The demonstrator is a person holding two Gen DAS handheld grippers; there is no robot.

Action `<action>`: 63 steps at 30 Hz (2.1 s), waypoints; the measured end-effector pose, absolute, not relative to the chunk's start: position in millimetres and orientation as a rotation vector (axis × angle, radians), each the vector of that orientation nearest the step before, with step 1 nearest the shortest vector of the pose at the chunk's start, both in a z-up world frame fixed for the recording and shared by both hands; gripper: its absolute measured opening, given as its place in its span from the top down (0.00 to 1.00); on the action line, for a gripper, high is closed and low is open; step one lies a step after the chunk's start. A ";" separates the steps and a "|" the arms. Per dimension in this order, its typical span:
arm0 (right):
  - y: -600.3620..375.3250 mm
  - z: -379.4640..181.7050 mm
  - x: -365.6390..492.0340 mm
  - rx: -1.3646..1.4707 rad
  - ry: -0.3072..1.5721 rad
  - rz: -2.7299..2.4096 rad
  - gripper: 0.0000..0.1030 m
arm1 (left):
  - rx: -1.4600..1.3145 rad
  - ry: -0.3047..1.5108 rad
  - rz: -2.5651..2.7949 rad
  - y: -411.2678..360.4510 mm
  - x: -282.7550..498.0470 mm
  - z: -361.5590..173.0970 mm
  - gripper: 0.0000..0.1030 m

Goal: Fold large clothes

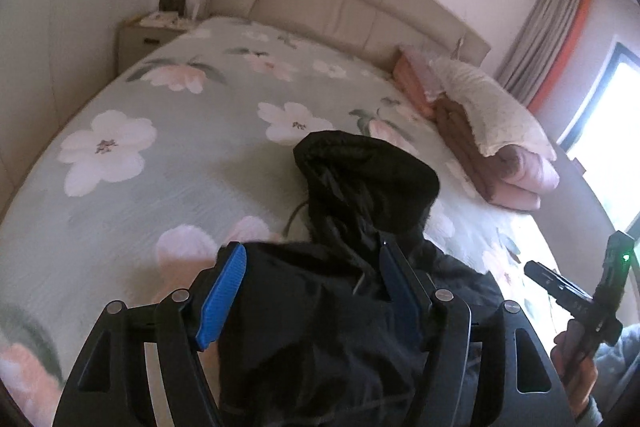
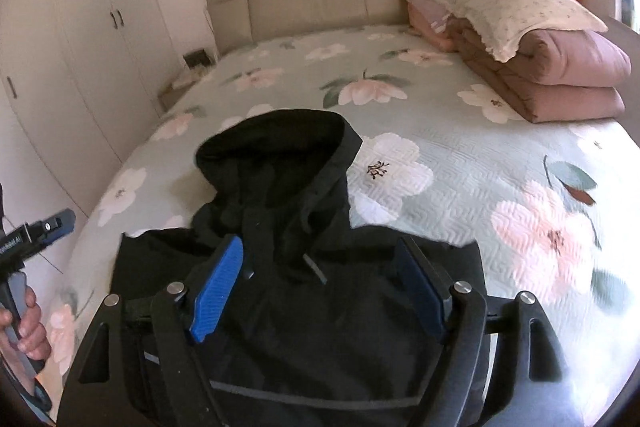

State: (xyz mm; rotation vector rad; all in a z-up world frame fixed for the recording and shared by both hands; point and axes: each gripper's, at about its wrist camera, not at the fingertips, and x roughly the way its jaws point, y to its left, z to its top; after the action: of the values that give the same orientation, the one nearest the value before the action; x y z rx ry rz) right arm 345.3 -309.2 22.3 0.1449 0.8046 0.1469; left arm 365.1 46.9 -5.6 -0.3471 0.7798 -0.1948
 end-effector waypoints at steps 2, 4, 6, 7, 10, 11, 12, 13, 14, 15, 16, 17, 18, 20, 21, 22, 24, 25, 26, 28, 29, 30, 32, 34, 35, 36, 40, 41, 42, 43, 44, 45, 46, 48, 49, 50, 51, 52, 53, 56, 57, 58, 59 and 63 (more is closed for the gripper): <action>-311.3 24.7 371.0 0.153 0.843 0.147 0.21 | -0.352 0.812 -0.191 40.8 393.4 -1.7 0.31; -312.2 27.2 393.1 0.162 0.868 0.148 0.21 | -0.351 0.847 -0.189 33.9 424.5 1.3 0.31; -313.3 26.4 422.4 0.157 0.893 0.140 0.21 | -0.343 0.886 -0.196 26.8 454.7 -1.3 0.31; -313.2 23.7 435.5 0.149 0.906 0.137 0.21 | -0.330 0.910 -0.201 21.6 473.2 -5.8 0.31; -311.8 5.3 482.7 0.143 0.961 0.144 0.21 | -0.314 0.983 -0.202 10.7 519.4 -28.8 0.31; -310.9 -2.0 496.1 0.140 0.977 0.138 0.21 | -0.316 1.011 -0.202 7.9 535.1 -40.2 0.31; -309.8 -10.5 511.4 0.138 0.995 0.136 0.21 | -0.320 1.033 -0.197 6.2 548.7 -51.5 0.31; -308.4 -18.0 524.1 0.135 1.011 0.136 0.21 | -0.327 1.048 -0.197 4.8 559.5 -60.5 0.31; -307.2 -24.2 534.4 0.130 1.023 0.131 0.21 | -0.334 1.059 -0.199 3.3 569.6 -69.0 0.31; -305.9 -31.8 546.3 0.122 1.035 0.122 0.21 | -0.340 1.071 -0.196 1.5 580.8 -78.7 0.31; -304.7 -40.5 558.8 0.112 1.047 0.110 0.21 | -0.344 1.084 -0.192 -0.6 591.7 -88.3 0.31; -304.2 -47.8 568.2 0.105 1.059 0.097 0.21 | -0.348 1.100 -0.191 -3.0 602.8 -98.8 0.31; -302.7 -58.7 581.8 0.093 1.079 0.067 0.21 | -0.349 1.105 -0.190 -3.6 609.1 -105.9 0.31; -298.8 -84.8 605.8 0.067 1.148 0.029 0.40 | -0.332 1.114 -0.160 -3.6 628.0 -125.3 0.44; -297.3 -95.4 612.8 0.054 1.188 0.033 0.81 | -0.329 1.127 -0.140 -1.0 633.6 -133.2 0.61; -299.0 -103.1 617.3 0.050 1.217 0.035 0.90 | -0.364 1.160 -0.134 6.8 641.1 -144.5 0.91; -319.1 -83.7 607.5 0.138 1.122 0.083 0.91 | -0.517 1.094 -0.181 31.2 634.3 -140.2 0.92; -328.9 -70.0 597.8 0.168 1.062 0.111 0.91 | -0.526 1.030 -0.210 40.2 623.6 -125.4 0.92; -336.1 -61.1 587.9 0.185 1.020 0.132 0.91 | -0.527 0.982 -0.252 46.7 609.1 -110.5 0.92; -342.4 -66.6 577.0 0.193 1.007 0.139 0.92 | -0.522 0.968 -0.280 50.6 594.2 -105.4 0.89; -340.3 -87.1 577.6 0.165 1.054 0.129 0.92 | -0.502 0.994 -0.268 49.8 593.8 -112.6 0.89; -337.8 -104.5 580.6 0.149 1.096 0.121 0.92 | -0.487 1.068 -0.233 48.9 600.3 -136.0 0.89; -333.4 -148.1 588.4 0.159 1.204 0.129 0.91 | -0.502 1.212 -0.204 46.0 616.8 -185.1 0.89; -328.5 -142.8 589.4 0.110 1.179 0.122 0.93 | -0.497 1.176 -0.231 45.9 619.5 -178.9 0.89; -326.0 -138.0 589.1 0.084 1.182 0.117 0.88 | -0.468 1.161 -0.236 43.9 617.4 -169.3 0.88; -323.5 -131.4 586.4 0.054 1.174 0.117 0.82 | -0.454 1.137 -0.242 44.0 612.2 -163.4 0.86; -324.7 -99.1 567.4 -0.003 1.156 0.175 0.61 | -0.373 1.075 -0.260 45.2 581.5 -133.8 0.69; -327.8 -89.0 563.3 0.006 1.141 0.192 0.53 | -0.354 1.068 -0.264 47.4 577.2 -127.1 0.69; -330.8 -75.2 557.7 0.015 1.110 0.209 0.40 | -0.333 1.052 -0.264 48.8 570.2 -117.9 0.69; -333.8 -60.0 552.7 0.023 1.071 0.225 0.33 | -0.316 1.027 -0.264 51.0 564.0 -107.6 0.68; -335.8 -46.1 550.2 0.034 1.031 0.247 0.33 | -0.316 1.000 -0.270 54.1 562.0 -96.0 0.65; -333.8 -35.2 552.2 0.042 1.002 0.262 0.33 | -0.329 0.972 -0.286 57.2 565.9 -82.3 0.62; -329.8 -26.3 557.3 0.051 0.978 0.270 0.33 | -0.351 0.932 -0.316 56.3 571.2 -70.3 0.55; -313.8 -18.7 574.0 0.072 0.961 0.286 0.33 | -0.379 0.875 -0.365 44.1 586.5 -58.4 0.44; -307.7 -22.3 585.0 0.082 0.961 0.287 0.36 | -0.379 0.874 -0.386 32.5 595.3 -55.7 0.44; -302.5 -30.6 595.6 0.087 0.974 0.285 0.40 | -0.379 0.895 -0.405 21.8 606.5 -61.8 0.45; -297.2 -40.8 602.7 0.094 1.000 0.287 0.47 | -0.386 0.925 -0.413 13.1 616.4 -71.6 0.45; -294.6 -53.0 608.5 0.103 1.035 0.293 0.48 | -0.397 0.981 -0.421 3.9 627.9 -88.1 0.45; -292.3 -68.7 611.7 0.115 1.081 0.309 0.48 | -0.397 1.022 -0.427 -1.0 631.0 -98.8 0.45; -287.6 -117.9 605.8 0.076 1.220 0.336 0.50 | -0.304 1.178 -0.399 -14.1 634.4 -150.5 0.47; -285.4 -128.3 599.9 0.055 1.237 0.334 0.50 | -0.298 1.202 -0.394 -15.1 632.2 -166.5 0.50; -284.9 -135.2 595.8 0.044 1.217 0.337 0.50 | -0.308 1.179 -0.397 -15.0 630.0 -171.0 0.50; -284.9 -135.4 594.0 0.039 1.190 0.332 0.50 | -0.296 1.166 -0.396 -17.0 630.6 -170.4 0.50; -283.7 -124.3 597.9 0.014 1.202 0.332 0.49 | -0.230 1.147 -0.368 -27.2 635.9 -157.9 0.50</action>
State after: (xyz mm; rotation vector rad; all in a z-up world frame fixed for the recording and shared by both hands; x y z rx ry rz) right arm 597.9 -283.7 -124.3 0.0140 1.2023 0.3317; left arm 635.9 -27.2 -157.9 -0.2297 1.1469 -0.3678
